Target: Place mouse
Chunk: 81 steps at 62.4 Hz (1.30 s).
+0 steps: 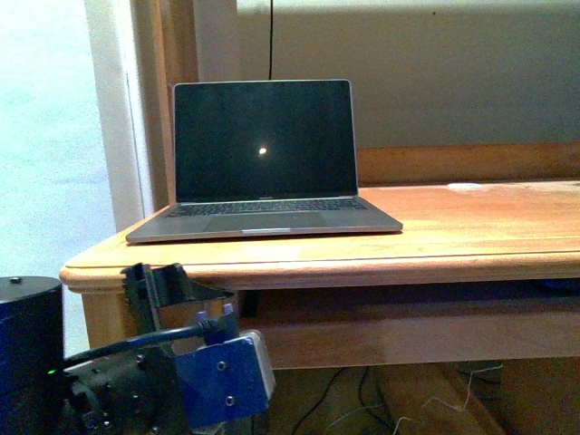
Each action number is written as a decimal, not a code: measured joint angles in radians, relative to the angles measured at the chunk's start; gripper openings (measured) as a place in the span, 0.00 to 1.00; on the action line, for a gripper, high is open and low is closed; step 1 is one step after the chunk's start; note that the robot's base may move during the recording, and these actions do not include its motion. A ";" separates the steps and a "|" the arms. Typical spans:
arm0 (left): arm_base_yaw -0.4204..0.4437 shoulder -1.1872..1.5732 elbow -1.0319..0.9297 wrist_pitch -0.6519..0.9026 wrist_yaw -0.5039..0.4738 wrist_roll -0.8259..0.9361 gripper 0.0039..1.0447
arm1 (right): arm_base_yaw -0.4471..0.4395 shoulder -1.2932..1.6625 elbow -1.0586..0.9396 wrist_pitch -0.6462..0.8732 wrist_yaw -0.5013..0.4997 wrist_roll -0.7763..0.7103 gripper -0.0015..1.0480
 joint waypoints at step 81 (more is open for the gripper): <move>-0.106 -0.294 0.017 -0.889 0.104 -0.395 0.94 | 0.000 0.000 0.000 0.000 0.000 0.000 0.93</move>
